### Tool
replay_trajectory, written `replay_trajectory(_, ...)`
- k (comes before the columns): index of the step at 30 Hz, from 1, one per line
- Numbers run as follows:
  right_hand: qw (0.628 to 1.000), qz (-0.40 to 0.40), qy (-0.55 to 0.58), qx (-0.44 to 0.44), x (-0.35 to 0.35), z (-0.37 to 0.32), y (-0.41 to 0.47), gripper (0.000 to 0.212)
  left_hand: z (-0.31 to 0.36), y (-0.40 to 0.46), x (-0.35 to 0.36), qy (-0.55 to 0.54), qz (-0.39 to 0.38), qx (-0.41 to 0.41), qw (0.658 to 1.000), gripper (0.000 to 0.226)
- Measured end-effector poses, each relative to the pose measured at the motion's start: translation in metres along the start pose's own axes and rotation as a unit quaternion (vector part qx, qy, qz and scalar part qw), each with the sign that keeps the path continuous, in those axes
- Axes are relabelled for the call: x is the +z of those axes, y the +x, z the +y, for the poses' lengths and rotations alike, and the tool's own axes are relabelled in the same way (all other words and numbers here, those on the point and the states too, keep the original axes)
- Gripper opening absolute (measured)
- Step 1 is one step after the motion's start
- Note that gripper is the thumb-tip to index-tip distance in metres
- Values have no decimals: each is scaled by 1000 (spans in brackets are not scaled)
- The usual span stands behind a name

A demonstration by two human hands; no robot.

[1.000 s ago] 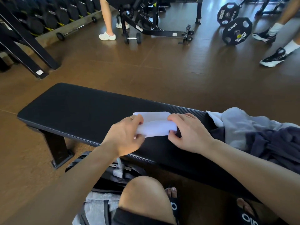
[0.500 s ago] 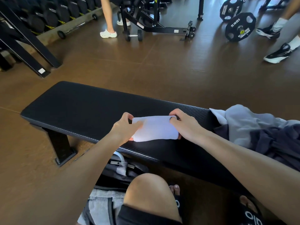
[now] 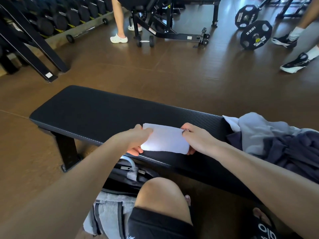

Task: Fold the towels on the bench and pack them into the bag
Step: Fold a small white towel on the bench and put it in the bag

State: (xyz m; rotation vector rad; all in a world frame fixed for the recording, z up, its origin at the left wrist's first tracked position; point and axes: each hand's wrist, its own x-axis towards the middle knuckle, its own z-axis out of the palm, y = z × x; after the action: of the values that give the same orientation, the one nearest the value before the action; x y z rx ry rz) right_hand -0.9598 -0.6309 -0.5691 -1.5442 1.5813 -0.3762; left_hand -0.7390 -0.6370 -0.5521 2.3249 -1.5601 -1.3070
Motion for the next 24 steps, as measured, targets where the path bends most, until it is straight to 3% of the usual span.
replay_trajectory(5, 999, -16, 28, 3, 11, -2, -10, 28, -19, 5, 2, -217, -5, -15, 976, 68)
replay_trajectory(12, 996, -76, 40, 15, 19, -17, -15, 26, -44, 3, 11, -476, -5, 31, 879, 90)
replay_trajectory(14, 994, -109, 13, 17, 17, -26, -14, 26, -46, 0, 8, -484, 32, 44, 873, 83)
replay_trajectory(17, 991, -110, -61, -55, 13, -49, -6, 34, -49, -14, -7, -469, 97, 72, 875, 56)
replay_trajectory(20, 984, -139, 56, -92, 22, -76, -2, 61, -56, -30, -30, -441, 85, 120, 885, 58)
replay_trajectory(24, 965, -224, 87, -100, 47, -88, -2, 39, -67, -44, -50, -390, 73, 152, 905, 58)
